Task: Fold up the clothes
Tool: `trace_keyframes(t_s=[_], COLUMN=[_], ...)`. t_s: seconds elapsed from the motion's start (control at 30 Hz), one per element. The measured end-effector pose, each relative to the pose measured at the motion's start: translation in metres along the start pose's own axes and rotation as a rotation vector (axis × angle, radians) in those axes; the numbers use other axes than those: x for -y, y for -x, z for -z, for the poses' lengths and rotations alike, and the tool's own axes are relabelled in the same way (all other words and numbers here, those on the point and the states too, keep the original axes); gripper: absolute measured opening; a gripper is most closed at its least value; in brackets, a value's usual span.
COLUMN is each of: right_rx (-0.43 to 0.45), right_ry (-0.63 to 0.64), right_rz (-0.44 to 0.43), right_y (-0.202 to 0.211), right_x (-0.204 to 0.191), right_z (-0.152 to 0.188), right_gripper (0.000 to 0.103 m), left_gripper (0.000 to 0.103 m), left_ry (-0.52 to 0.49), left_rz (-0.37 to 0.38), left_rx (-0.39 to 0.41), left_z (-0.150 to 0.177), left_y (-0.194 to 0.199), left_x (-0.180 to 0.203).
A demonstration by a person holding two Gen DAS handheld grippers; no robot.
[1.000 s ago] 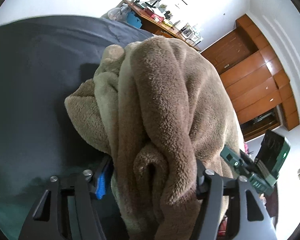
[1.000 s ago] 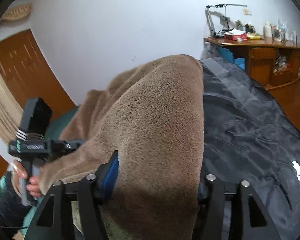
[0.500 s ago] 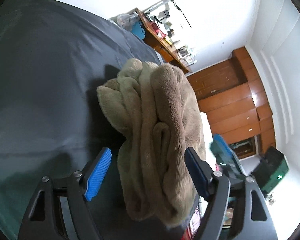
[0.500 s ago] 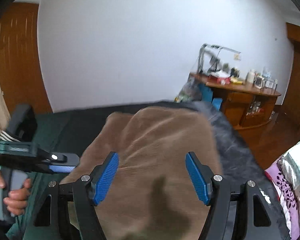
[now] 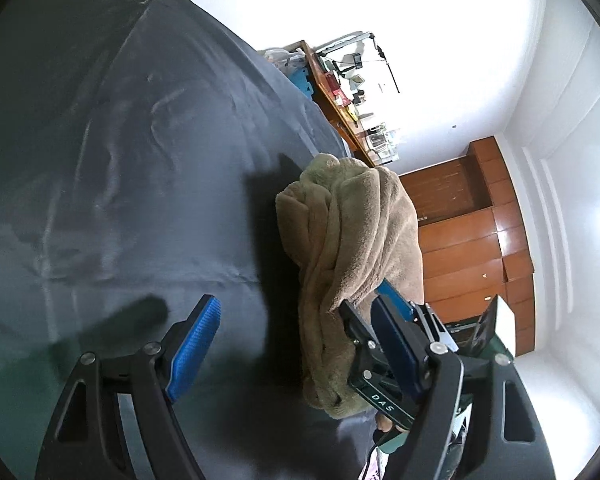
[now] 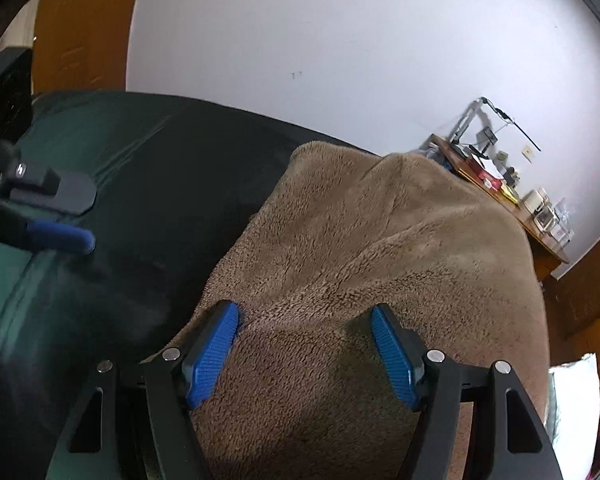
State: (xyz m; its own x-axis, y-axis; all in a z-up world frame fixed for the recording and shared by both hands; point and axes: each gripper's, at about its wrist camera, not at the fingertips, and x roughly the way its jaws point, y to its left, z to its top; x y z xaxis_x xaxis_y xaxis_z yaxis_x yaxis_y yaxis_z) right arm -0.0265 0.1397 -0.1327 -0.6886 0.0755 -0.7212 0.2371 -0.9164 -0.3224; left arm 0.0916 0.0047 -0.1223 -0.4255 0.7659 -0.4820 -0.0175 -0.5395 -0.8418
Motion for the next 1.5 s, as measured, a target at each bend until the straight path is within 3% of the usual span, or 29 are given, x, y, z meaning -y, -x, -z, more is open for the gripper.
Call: trace_keyframes(t_s=[0.2, 0.3, 0.33, 0.4, 0.47, 0.7, 0.8, 0.93, 1.03, 1.23, 1.33, 1.5], right_rx=[0.008, -0.01, -0.026, -0.02, -0.006, 0.123, 0.224, 0.3, 0.261, 0.102, 0.084, 0.099], right_ry=[-0.041, 0.0, 0.035, 0.092, 0.045, -0.191, -0.262, -0.366, -0.365, -0.184, -0.241, -0.22], right_rz=[0.0, 0.028, 0.047, 0.118, 0.103, -0.092, -0.061, 0.092, 0.17, 0.235, 0.2, 0.215], right_y=[-0.012, -0.019, -0.024, -0.026, -0.02, 0.032, 0.065, 0.087, 0.079, 0.032, 0.03, 0.031], right_x=[-0.004, -0.018, -0.026, -0.039, -0.034, 0.01, 0.027, 0.052, 0.054, 0.02, 0.026, 0.025], right_z=[0.007, 0.01, 0.013, 0.017, 0.015, 0.016, 0.02, 0.022, 0.03, 0.048, 0.063, 0.072], right_gripper=[0.074, 0.088, 0.1, 0.103, 0.103, 0.102, 0.102, 0.102, 0.102, 0.102, 0.102, 0.102], left_gripper=[0.081, 0.081, 0.081, 0.081, 0.081, 0.081, 0.081, 0.081, 0.082, 0.082, 0.082, 0.082], left_ry=[0.001, 0.002, -0.001, -0.012, -0.024, -0.03, -0.025, -0.032, -0.037, -0.034, -0.033, -0.036], left_rz=[0.011, 0.007, 0.009, 0.013, 0.013, 0.004, 0.002, -0.001, -0.003, -0.012, -0.015, -0.017], left_rx=[-0.002, -0.015, -0.018, -0.018, -0.011, -0.019, -0.032, -0.04, -0.048, -0.064, -0.071, -0.08], left_z=[0.0, 0.004, 0.005, 0.007, 0.006, 0.004, 0.003, 0.002, 0.003, 0.003, 0.004, 0.005], left_y=[-0.012, -0.015, -0.015, -0.015, -0.015, -0.025, -0.033, -0.037, -0.039, -0.045, -0.047, -0.049], left_x=[-0.009, -0.008, -0.007, -0.003, 0.001, 0.005, 0.002, 0.003, 0.003, 0.0, -0.001, 0.001])
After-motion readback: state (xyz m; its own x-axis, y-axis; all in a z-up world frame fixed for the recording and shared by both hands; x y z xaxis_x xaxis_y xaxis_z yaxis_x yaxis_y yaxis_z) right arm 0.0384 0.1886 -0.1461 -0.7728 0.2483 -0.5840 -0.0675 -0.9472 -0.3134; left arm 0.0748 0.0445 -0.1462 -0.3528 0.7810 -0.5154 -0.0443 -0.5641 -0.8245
